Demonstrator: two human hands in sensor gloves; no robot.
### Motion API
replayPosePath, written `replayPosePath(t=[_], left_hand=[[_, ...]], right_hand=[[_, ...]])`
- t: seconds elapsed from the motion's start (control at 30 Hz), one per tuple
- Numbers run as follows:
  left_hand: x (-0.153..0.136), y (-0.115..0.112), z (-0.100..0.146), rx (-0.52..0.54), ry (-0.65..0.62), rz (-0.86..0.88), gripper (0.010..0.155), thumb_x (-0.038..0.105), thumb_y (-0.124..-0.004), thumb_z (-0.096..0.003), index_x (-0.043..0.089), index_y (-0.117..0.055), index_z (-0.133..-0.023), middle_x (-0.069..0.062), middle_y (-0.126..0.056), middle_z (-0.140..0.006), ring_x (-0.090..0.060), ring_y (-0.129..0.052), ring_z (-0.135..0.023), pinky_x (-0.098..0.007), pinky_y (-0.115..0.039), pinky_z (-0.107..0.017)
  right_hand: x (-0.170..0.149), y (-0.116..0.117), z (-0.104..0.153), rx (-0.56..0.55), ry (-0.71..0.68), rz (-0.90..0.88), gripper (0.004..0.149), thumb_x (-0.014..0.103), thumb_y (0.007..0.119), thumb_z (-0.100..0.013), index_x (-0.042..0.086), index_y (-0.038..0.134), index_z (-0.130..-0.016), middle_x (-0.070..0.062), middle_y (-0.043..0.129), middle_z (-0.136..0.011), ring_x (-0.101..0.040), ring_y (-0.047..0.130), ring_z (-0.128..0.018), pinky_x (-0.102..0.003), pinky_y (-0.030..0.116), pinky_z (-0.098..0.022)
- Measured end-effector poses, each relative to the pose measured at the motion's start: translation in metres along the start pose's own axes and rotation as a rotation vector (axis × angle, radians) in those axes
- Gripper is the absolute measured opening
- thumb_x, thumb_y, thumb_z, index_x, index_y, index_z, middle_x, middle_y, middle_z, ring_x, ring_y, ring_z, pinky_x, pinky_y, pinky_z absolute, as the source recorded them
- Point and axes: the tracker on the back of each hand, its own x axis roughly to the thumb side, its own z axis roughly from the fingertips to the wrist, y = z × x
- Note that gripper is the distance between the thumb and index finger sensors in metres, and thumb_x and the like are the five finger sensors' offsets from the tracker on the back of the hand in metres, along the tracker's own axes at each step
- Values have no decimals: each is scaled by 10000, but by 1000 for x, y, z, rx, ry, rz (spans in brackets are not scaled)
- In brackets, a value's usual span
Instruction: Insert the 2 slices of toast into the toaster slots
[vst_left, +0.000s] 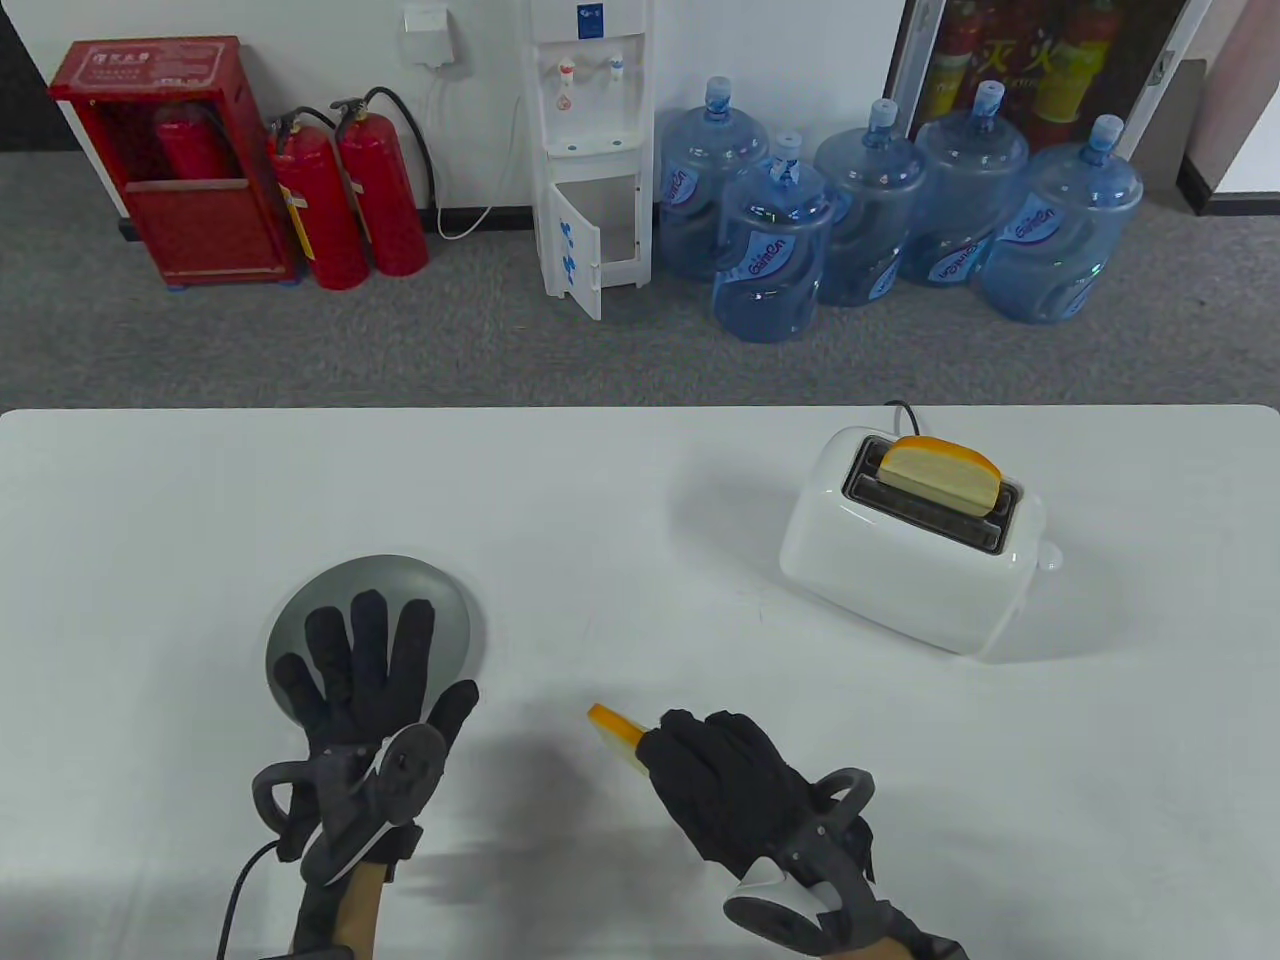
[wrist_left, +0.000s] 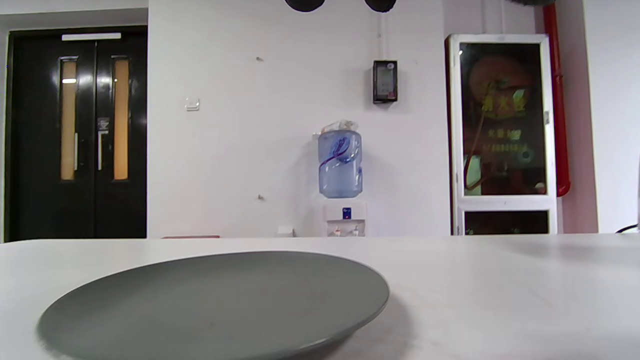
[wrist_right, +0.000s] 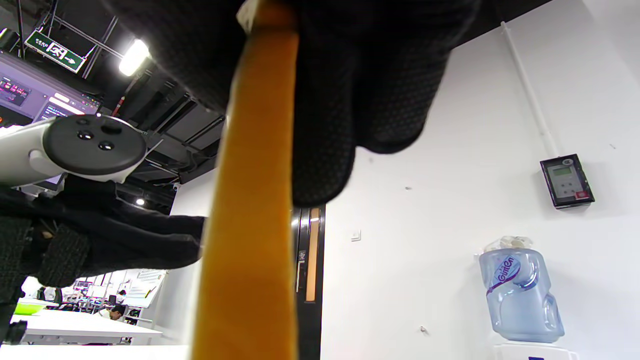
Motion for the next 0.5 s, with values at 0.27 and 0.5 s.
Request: replayPosePath(t=[0.27,0.5], left_hand=[[-15,-12,-2,-89,62,-2,782,721,-509,-540,380,-287,-1207,-83,-223,-1280,-458,-155,-1150,-667,-229,-771],[-16,-14,-2,-91,68,13,781,721,-508,-540,381,-287,-1207,-86,-222,-1281,-457,-155,-1150,-667,-227,-771]], right_hand=[[1,0,0,1,-4,-2,484,358,782,-654,330,527,-1064,-15,833,-954,-53,1070,-632,-370,902,-639],[1,1,0,9,-1,-7,476,355,789,-650,312,545,-1056,-16,840,-948,-57,1076,-626,-374,905,-636]])
